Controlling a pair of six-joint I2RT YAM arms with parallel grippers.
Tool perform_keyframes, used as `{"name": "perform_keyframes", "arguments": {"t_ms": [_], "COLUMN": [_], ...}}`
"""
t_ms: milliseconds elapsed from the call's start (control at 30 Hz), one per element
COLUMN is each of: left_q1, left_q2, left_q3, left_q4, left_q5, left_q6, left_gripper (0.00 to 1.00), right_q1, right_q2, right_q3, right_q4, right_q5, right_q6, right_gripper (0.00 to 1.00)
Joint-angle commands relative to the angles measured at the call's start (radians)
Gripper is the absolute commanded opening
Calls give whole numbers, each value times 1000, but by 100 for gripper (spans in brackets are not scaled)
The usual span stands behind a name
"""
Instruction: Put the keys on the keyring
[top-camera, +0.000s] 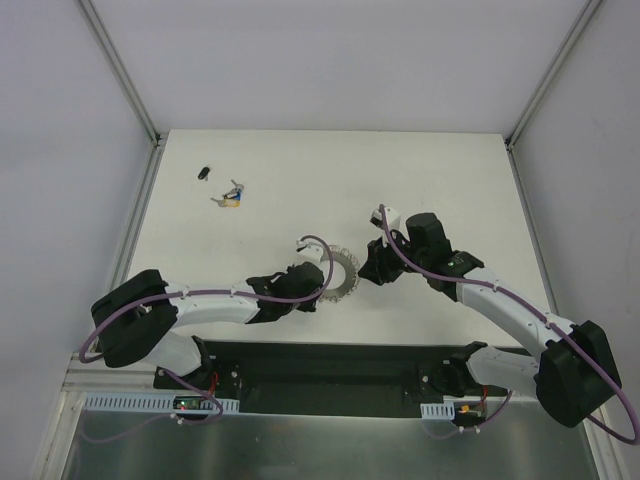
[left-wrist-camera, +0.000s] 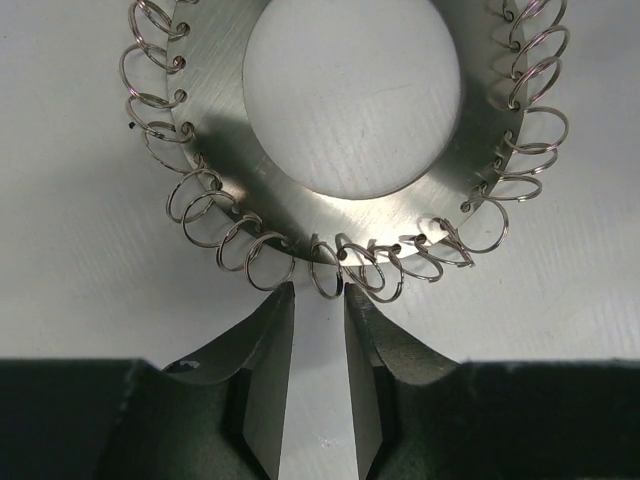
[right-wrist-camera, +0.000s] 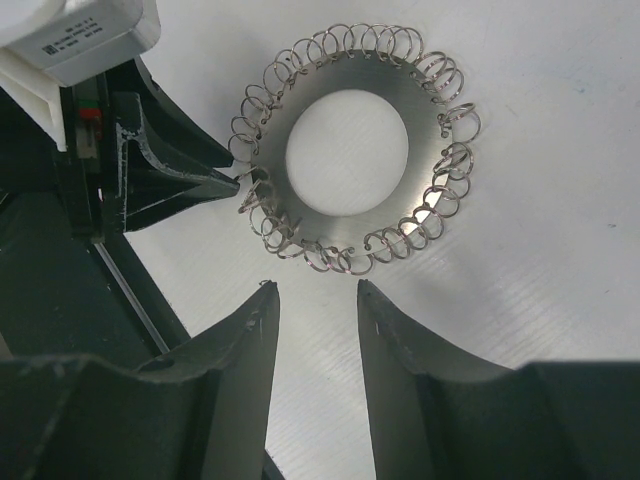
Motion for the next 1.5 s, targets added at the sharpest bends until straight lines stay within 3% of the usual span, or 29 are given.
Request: {"name": "perform_keyframes", "arguments": {"t_ms": [0, 600, 800, 933, 1067, 1267, 1400, 1467], "left_q1": [-13, -16, -15, -15, -15, -8, 37, 79], "left_q2": [6, 80, 74, 58, 11, -108, -205, -262], "left_q3": [30, 68, 65, 57, 28, -68, -196, -233], "left_q4": [-33, -35, -35, -35, -32, 103, 286, 376], "left_q5": [-38, -42, -39, -35, -71, -79, 33, 157], "left_q6": [16, 32, 26, 27, 44, 163, 298, 340], "left_gripper": [25, 22, 12, 0, 0, 0, 0, 0], "right_q1": [3, 3, 3, 3, 2, -11, -23, -35], "right_q2": [-13, -16, -23, -43, -43, -51, -63, -66], "right_q3": [10, 7, 16, 19, 20, 59, 75, 82], "right_q4": [33, 36, 30, 18, 13, -16, -37, -51], "right_q5": [-1, -7, -1, 2, 8, 17, 28, 33], "right_q6": [-12, -8, -12, -17, -8, 1, 7, 7], "right_gripper": [40, 40, 40, 40, 40, 40, 40, 40]}}
